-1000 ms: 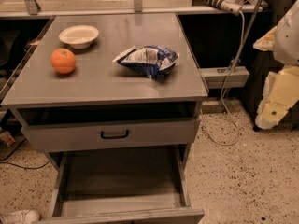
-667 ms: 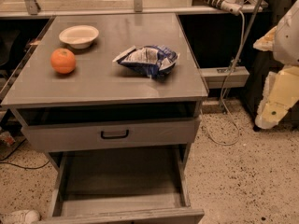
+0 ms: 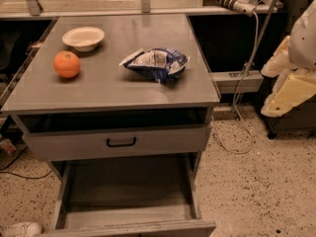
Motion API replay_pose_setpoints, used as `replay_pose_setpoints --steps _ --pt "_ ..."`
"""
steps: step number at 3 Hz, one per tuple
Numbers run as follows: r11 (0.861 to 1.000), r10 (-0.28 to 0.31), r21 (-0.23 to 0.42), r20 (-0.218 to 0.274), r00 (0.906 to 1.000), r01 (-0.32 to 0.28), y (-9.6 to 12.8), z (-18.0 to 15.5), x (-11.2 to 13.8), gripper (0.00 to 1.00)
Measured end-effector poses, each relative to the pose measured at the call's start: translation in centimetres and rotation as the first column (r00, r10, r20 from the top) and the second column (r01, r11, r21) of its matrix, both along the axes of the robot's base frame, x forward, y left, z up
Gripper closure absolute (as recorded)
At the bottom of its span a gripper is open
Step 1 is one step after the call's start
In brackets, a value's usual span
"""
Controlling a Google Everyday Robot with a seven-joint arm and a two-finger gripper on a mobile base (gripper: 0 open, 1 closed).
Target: Close middle drawer
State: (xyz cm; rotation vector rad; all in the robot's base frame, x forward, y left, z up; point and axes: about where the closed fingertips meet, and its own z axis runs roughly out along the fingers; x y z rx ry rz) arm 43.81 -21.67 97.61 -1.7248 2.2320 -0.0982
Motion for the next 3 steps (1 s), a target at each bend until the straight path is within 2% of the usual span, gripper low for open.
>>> replay_pose_setpoints --steps 2,3 --pt "1.0 0.0 0.0 0.0 1.0 0.0 0.0 0.0 0.0 0.89" --pt "1.0 0.0 0.0 0.001 1.0 0.0 -0.01 0.01 0.0 1.0"
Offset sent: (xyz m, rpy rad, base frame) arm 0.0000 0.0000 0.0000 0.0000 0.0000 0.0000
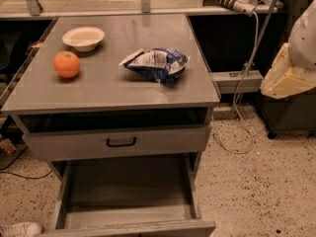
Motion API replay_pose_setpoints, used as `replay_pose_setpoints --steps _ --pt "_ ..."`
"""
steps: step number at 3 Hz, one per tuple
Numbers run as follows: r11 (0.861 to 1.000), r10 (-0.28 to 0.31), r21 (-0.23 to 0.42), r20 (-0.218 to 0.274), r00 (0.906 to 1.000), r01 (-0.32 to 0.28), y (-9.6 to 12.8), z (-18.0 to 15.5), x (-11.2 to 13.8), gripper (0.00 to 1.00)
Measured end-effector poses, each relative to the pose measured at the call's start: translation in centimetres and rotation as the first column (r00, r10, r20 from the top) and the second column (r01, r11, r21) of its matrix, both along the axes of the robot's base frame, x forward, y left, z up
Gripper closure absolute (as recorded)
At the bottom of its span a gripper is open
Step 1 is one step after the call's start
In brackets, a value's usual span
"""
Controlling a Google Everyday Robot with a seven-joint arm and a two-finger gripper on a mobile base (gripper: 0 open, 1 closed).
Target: Close middle drawer
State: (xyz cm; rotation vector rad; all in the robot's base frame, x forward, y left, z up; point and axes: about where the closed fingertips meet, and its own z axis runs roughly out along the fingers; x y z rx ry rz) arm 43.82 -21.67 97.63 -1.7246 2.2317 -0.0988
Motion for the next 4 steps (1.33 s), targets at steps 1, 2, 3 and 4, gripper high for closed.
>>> replay_pose_setpoints --steps 1,2,3,4 --pt "1.0 0.0 -0.002 0.006 1.0 0.0 -0.1 0.2 0.0 1.0" --pt "0.998 -0.056 -0.025 -0.042 0.9976 0.054 -1.5 -1.7 -2.7 1.0" --pt "0.993 -0.114 -0.046 -0.161 0.9803 0.108 -3.2 -5.6 -7.2 1.0" --pt "0.993 -0.114 -0.046 -0.161 0.9803 0.108 -3.2 -5.6 -7.2 1.0"
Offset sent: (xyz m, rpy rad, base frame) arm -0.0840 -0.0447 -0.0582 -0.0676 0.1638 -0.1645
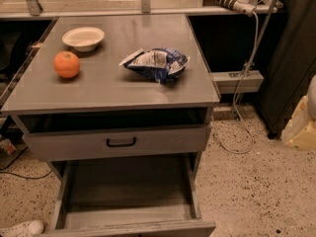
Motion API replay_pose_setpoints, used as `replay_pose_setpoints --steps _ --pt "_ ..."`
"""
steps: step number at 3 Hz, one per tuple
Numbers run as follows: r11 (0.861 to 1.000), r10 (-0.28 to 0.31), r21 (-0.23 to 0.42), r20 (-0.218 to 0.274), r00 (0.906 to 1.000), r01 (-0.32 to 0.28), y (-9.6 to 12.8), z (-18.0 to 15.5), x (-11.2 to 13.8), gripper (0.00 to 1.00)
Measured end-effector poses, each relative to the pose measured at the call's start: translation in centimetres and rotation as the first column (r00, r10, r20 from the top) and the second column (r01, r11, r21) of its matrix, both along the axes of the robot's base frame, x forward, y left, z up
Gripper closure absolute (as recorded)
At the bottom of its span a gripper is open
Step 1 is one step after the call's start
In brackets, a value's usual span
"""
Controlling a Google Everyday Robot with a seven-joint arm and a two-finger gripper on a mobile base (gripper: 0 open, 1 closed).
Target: Close middle drawer
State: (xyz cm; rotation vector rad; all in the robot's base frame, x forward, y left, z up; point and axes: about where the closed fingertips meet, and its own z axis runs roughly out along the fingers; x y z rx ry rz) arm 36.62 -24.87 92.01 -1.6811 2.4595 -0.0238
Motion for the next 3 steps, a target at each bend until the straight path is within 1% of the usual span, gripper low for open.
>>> replay_pose_setpoints --steps 1,2,3 --pt "1.0 -0.017 0.016 -0.042 0.999 0.018 0.5 -2.4 -1.7 1.0" --pt "0.996 -0.06 0.056 -0.129 0.9898 0.068 2.6 -7.0 -5.5 1.0" --pt "0.991 -0.091 0.072 -0.262 0.9608 0.113 4.5 -12.7 -9.3 1.0"
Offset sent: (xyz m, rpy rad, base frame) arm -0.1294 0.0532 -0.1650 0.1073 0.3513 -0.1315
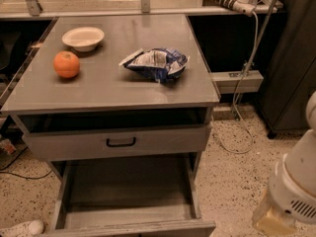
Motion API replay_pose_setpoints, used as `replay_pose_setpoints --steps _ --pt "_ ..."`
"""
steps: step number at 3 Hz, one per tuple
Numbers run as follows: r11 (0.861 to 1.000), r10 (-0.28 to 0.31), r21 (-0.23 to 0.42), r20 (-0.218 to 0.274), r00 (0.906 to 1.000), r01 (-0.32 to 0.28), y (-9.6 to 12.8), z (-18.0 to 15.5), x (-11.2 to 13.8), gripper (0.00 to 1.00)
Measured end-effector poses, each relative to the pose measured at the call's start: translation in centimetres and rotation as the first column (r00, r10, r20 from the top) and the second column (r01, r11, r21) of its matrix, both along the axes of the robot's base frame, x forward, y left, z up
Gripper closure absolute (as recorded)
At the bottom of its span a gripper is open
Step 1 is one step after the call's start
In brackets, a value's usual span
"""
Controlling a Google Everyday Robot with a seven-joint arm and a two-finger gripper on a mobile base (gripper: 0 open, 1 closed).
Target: Close middle drawer
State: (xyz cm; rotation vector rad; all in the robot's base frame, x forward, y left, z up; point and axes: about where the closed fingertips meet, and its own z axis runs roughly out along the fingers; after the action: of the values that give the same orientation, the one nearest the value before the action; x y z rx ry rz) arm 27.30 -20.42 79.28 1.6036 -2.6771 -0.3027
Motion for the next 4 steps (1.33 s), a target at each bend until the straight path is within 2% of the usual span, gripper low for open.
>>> replay_pose_setpoints --steps 1,2,3,4 --pt "1.0 0.001 -0.005 -0.032 0.9995 -0.001 -0.1 -1.1 -1.0 1.0" --pt "1.0 0.001 -0.005 -0.032 0.9995 -0.001 -0.1 -1.1 -1.0 1.0" --pt "1.0 0.001 0.025 -0.057 0.9984 0.0 1.2 -3.7 -1.8 1.0" --pt "0.997 -0.018 0.066 -0.125 0.992 0.027 3.3 -9.8 -2.8 1.0"
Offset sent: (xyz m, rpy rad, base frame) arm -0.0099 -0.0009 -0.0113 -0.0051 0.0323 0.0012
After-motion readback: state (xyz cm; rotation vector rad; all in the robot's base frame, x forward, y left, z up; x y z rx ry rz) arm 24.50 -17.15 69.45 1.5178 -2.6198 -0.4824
